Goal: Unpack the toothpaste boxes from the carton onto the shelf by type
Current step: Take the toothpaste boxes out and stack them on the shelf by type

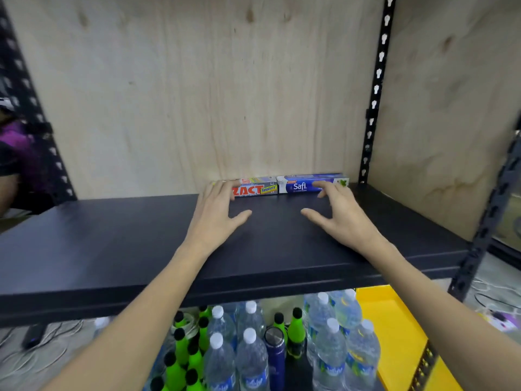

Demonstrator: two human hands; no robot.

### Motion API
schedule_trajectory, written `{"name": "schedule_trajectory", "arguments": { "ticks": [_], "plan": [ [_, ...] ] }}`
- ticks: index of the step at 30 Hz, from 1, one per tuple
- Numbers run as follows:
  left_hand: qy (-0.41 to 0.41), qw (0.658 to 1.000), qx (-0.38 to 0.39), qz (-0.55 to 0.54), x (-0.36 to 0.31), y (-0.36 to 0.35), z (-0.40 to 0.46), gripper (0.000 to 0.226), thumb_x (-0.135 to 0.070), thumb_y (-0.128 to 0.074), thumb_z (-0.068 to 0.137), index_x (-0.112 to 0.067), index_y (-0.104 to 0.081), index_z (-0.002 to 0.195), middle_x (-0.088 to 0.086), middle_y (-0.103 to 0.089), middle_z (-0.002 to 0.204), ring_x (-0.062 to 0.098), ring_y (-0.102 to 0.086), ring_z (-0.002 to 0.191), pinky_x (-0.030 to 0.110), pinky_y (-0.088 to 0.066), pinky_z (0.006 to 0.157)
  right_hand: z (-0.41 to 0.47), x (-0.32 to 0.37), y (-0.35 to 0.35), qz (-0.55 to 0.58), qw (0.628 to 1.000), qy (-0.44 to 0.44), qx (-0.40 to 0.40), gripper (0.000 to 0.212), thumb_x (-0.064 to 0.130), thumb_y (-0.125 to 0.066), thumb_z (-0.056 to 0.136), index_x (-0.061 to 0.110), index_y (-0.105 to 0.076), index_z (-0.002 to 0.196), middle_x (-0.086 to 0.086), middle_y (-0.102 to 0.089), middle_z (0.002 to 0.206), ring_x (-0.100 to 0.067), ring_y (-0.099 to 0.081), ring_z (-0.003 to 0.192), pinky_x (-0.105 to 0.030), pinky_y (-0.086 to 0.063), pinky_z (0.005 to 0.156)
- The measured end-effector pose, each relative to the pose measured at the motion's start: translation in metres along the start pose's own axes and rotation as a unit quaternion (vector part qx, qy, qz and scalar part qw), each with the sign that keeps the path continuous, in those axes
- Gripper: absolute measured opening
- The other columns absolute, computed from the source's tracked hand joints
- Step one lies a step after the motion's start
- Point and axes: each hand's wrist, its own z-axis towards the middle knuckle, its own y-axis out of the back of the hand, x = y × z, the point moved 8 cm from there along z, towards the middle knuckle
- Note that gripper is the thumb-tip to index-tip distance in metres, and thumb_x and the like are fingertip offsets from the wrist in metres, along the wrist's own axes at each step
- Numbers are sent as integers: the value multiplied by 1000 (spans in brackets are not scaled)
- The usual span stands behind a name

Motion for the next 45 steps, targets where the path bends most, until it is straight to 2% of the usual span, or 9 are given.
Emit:
{"name": "schedule_trajectory", "arguments": {
  "ticks": [9,21,24,28,32,35,40,42,45],
  "plan": [
    [17,1000,-3,-7,-25,53,-71,37,-32,-65,92,-25,-55,127,-9,-53,105,16,-49,104,37,-41,93,-77,97,11,84,993,46,-64,44,41,-71,90,23,-59,128,8,-57,101,-12,-46,84,-22,-39,84],
    [-6,990,-136,41,-34,99,-211,33,-19,-63,95,-19,-62,127,-3,-59,119,20,-53,109,36,-40,92,-160,171,0,130,986,76,-75,31,22,-71,92,19,-63,121,6,-60,95,-16,-49,82,-22,-41,83],
    [22,994,-104,13,-29,81,-254,35,-23,-64,95,-18,-60,129,-4,-58,118,20,-53,109,36,-41,93,-196,172,-38,157,984,47,-67,32,20,-70,92,18,-62,123,7,-59,96,-17,-50,84,-24,-41,85],
    [111,994,-6,-5,3,31,-321,41,-33,-63,94,-22,-54,133,-7,-55,121,16,-50,111,36,-41,94,-252,164,-111,166,986,9,1,33,22,-70,93,17,-61,124,11,-56,94,-1,-47,86,-22,-40,82],
    [164,980,113,22,39,-22,-395,46,-39,-58,96,-23,-49,138,-5,-52,127,17,-47,119,37,-39,100,-316,140,-185,167,980,-57,87,38,25,-68,93,19,-57,128,10,-55,97,-6,-48,89,-27,-42,87],
    [196,959,201,41,56,-57,-443,48,-45,-53,97,-26,-45,140,-6,-49,131,17,-46,121,36,-39,102,-369,117,-233,146,971,-105,158,42,28,-68,93,21,-54,132,9,-55,102,-10,-51,100,-31,-43,94],
    [331,906,263,24,81,-98,-519,53,-47,-61,93,-23,-47,138,0,-51,130,21,-48,121,40,-38,102,-448,79,-292,77,946,-170,264,46,36,-70,90,18,-54,130,1,-59,109,-23,-55,104,-40,-47,89],
    [412,866,281,-3,89,-117,-557,56,-46,-64,92,-21,-44,138,5,-50,131,25,-48,122,44,-41,104,-478,66,-311,38,928,-195,315,52,42,-69,89,19,-52,133,-3,-60,117,-27,-55,111,-41,-45,89],
    [554,772,303,-77,98,-152,-626,63,-45,-67,90,-18,-40,140,13,-52,135,34,-53,122,49,-46,103,-521,50,-333,-36,894,-246,373,69,53,-66,87,20,-44,144,-11,-58,130,-34,-52,120,-46,-44,94]
  ]
}}
